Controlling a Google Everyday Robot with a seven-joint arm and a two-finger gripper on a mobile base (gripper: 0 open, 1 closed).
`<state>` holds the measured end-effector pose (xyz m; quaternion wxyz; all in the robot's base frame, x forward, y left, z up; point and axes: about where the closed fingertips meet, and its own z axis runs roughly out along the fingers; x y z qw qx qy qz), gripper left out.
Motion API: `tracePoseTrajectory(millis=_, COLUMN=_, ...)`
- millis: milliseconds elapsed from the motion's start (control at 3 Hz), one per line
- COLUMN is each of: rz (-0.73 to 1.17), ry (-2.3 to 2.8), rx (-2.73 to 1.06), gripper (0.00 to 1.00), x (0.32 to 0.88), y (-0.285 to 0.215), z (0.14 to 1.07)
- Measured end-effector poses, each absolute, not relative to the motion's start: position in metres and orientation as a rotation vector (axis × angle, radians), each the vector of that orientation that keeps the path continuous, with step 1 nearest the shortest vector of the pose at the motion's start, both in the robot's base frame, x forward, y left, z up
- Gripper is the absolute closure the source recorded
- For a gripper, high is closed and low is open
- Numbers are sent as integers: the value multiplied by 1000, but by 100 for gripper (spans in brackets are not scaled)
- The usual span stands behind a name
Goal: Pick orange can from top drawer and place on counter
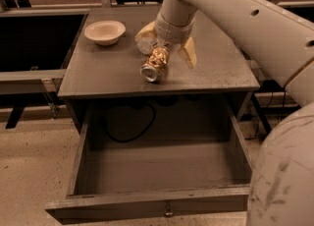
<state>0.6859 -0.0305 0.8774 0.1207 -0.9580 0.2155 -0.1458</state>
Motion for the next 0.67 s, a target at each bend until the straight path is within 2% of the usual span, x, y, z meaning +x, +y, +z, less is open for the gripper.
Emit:
tracePoseTrajectory(millis=333, rz=-451, ry=735, rx=-2781, gripper=0, x=690, y=-58, z=895)
tracePoseTrajectory(millis=667, rz=-451, ry=735, rx=-2781, gripper=0, x=690, y=-58, z=895)
